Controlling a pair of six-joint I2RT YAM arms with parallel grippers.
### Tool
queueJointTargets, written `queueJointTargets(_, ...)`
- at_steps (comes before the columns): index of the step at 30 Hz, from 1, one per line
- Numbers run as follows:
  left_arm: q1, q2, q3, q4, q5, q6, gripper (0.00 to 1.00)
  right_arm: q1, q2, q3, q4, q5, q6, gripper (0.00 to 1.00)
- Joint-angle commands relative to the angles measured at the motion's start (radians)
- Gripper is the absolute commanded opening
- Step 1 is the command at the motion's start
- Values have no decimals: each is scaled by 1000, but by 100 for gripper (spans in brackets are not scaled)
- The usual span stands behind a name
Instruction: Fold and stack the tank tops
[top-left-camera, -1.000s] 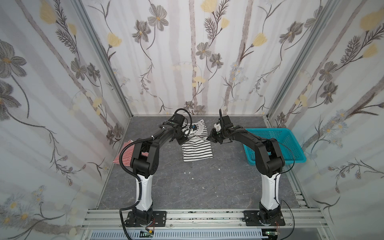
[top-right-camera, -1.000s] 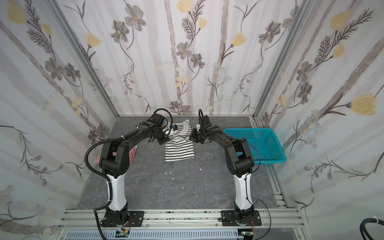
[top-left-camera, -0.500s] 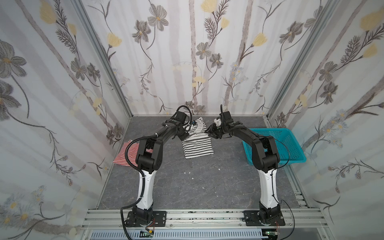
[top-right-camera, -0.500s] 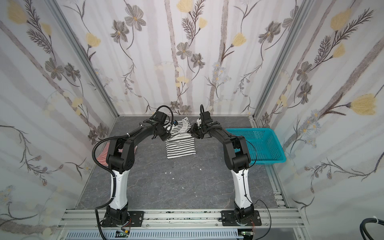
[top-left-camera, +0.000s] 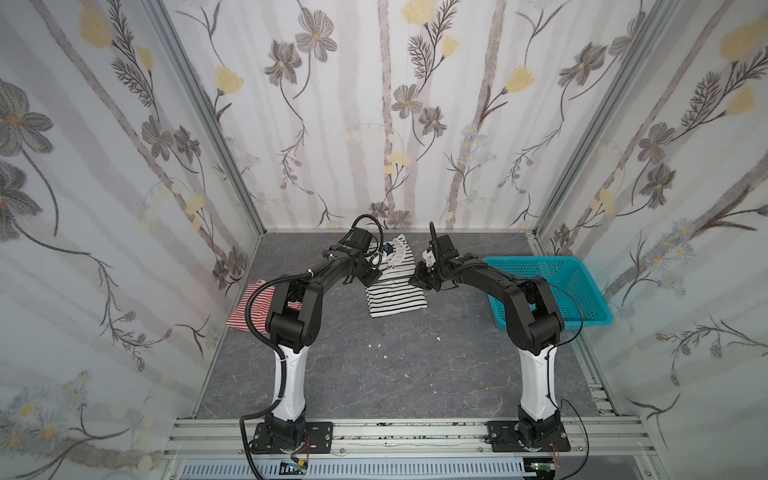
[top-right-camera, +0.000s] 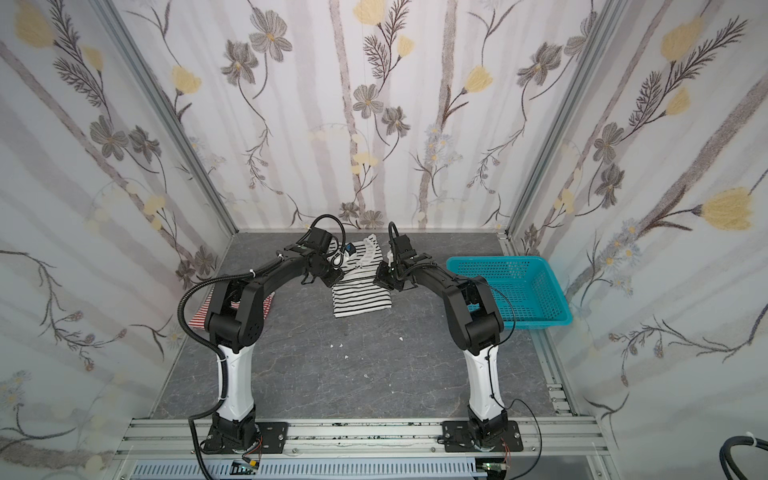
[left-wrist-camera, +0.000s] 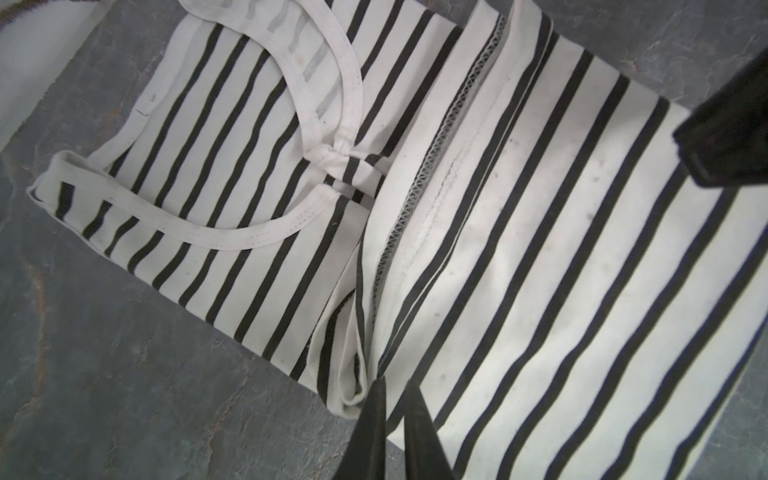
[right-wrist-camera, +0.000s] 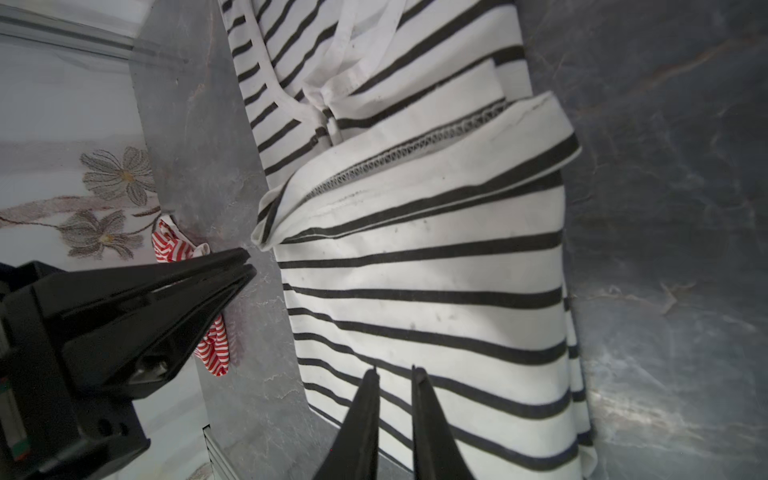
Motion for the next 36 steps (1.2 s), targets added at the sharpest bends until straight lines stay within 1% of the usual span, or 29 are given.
queueJointTargets(1,1,36,27,17,18,-10,12,10,-34,-42,36,41,4,17)
queueJointTargets(9,22,134,100,31,-62,-10,11,17,-72,-124,75,52,25,17)
queueJointTargets(14,43,152,106,43,-99,-4,11,20,-98,-160,84,61,26,17)
queueJointTargets(16,50,154,100,46,-96,-8,12,20,-115,-184,91,62,28,21)
queueJointTargets(19,53,153,88,47,-97,-4,15,21,-150,-232,122,58,34,32)
queueJointTargets(21,53,146,80,48,-97,-5,18,20,-178,-274,150,54,48,37)
queueJointTargets(25,54,81,43,55,-68,-24,33,21,-234,-394,286,-9,106,46)
queueJointTargets(26,52,60,30,57,-59,-26,35,23,-240,-418,325,-29,124,47)
queueJointTargets(30,53,-37,-38,73,-21,-46,38,25,-227,-485,468,-103,197,47)
queueJointTargets(36,52,-177,-189,118,-21,-50,40,22,-173,-513,581,-128,262,48)
